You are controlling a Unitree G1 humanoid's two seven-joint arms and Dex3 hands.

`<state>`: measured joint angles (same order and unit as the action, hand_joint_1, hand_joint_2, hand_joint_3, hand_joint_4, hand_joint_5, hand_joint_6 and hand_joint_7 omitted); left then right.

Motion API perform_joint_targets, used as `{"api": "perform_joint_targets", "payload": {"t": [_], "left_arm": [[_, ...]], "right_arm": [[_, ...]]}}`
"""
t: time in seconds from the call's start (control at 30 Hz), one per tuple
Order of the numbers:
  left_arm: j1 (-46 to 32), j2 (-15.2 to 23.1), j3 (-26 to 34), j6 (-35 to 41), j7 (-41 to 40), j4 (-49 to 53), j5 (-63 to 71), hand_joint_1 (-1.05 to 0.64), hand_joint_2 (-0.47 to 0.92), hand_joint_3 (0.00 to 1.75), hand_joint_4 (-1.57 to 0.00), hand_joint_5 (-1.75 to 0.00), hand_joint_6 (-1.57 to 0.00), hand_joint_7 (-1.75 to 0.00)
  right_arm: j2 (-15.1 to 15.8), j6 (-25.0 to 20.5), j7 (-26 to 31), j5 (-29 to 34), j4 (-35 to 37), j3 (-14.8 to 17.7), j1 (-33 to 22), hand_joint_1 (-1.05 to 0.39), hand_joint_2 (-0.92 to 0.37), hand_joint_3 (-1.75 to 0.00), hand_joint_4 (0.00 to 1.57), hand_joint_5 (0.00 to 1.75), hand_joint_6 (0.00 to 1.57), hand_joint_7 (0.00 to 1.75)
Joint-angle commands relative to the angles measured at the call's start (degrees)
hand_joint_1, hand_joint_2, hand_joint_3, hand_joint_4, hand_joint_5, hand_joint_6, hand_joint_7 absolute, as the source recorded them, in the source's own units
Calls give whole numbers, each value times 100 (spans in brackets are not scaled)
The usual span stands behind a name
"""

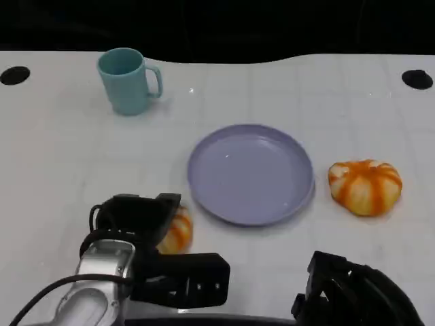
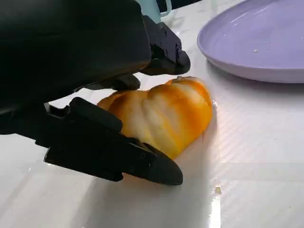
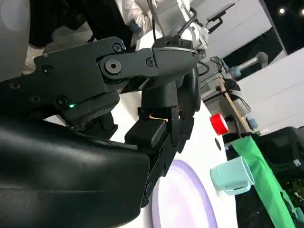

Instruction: Grasp the bread from the table and place it into the plate.

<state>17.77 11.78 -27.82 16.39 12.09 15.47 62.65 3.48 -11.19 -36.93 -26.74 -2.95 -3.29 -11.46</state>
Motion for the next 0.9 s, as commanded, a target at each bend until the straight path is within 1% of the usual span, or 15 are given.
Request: {"api": "perform_joint_targets", "payload": {"t": [0.03,0.07,0.1,0.13,0.17,0.2,0.27,0.33,0.4,0.53,0.67,0.77,0.8,0.83,0.9], "left_arm": [[93,101,-99,76,-212,249,-59,-41,90,0,-58,-52,-47,-2],[105,116,-125,51,-293,277,-62,-40,90,0,-54,-69,-51,-1],[114,127,-144,34,-353,298,-73,-39,91,2,-58,-112,-66,-4],[122,144,-162,4,-399,311,-97,-39,92,3,-59,-128,-72,-5],[131,173,-186,-32,-415,322,-119,-38,92,3,-65,-145,-80,-7],[139,212,-216,-72,-407,327,-135,-38,92,5,-69,-151,-90,-8],[116,293,-275,-192,-567,368,-145,-40,92,12,-71,-148,-99,-8],[79,345,-331,-279,-816,437,-120,-40,92,20,-71,-159,-107,-10],[58,363,-353,-357,-1038,526,-153,-39,92,26,-70,-164,-108,-10],[23,309,-301,-501,-1501,748,-346,-36,92,33,-69,-165,-106,-9],[2,274,-268,-697,-2021,967,-551,-32,92,35,-69,-174,-109,-11],[-10,256,-248,-879,-2486,1136,-660,-30,92,28,-73,-175,-111,-15],[-9,256,-252,-917,-2575,1167,-689,-29,92,27,-74,-175,-104,-35],[-3,260,-260,-943,-2630,1191,-713,-29,92,27,-74,-175,-89,-64],[5,262,-271,-1005,-2808,1249,-735,-28,92,27,-75,-175,-72,-95]], "right_arm": [[75,33,-5,-27,-46,54,-31,-69,-92,-26,86,161,78,137],[76,63,-24,-22,-36,53,-31,-69,-92,-26,86,161,78,137],[77,88,-40,-18,-26,53,-30,-70,-92,-26,86,161,77,137],[78,86,-49,-27,-21,57,-32,-70,-92,-26,86,161,77,137],[77,87,-49,-27,-20,58,-35,-70,-92,-26,85,161,77,137],[76,84,-46,-28,-21,59,-38,-70,-92,-26,86,161,77,137],[76,63,-31,-34,-40,60,-49,-71,-92,-26,86,161,77,137],[81,28,-18,-48,-65,64,-60,-71,-92,-25,86,161,78,136],[94,-2,2,-45,-104,63,-74,-71,-92,-24,86,161,78,136],[110,33,-14,-30,-106,64,-81,-70,-92,-25,86,161,77,136],[114,70,-50,-43,-82,73,-70,-70,-92,-26,86,161,77,136],[114,54,-55,-60,-74,80,-62,-70,-92,-26,85,161,76,136],[114,50,-57,-64,-72,83,-61,-70,-92,-26,85,161,76,136],[115,49,-58,-65,-70,85,-59,-70,-92,-26,85,161,76,136],[113,68,-77,-71,-50,90,-51,-70,-92,-26,85,161,76,136]]}}
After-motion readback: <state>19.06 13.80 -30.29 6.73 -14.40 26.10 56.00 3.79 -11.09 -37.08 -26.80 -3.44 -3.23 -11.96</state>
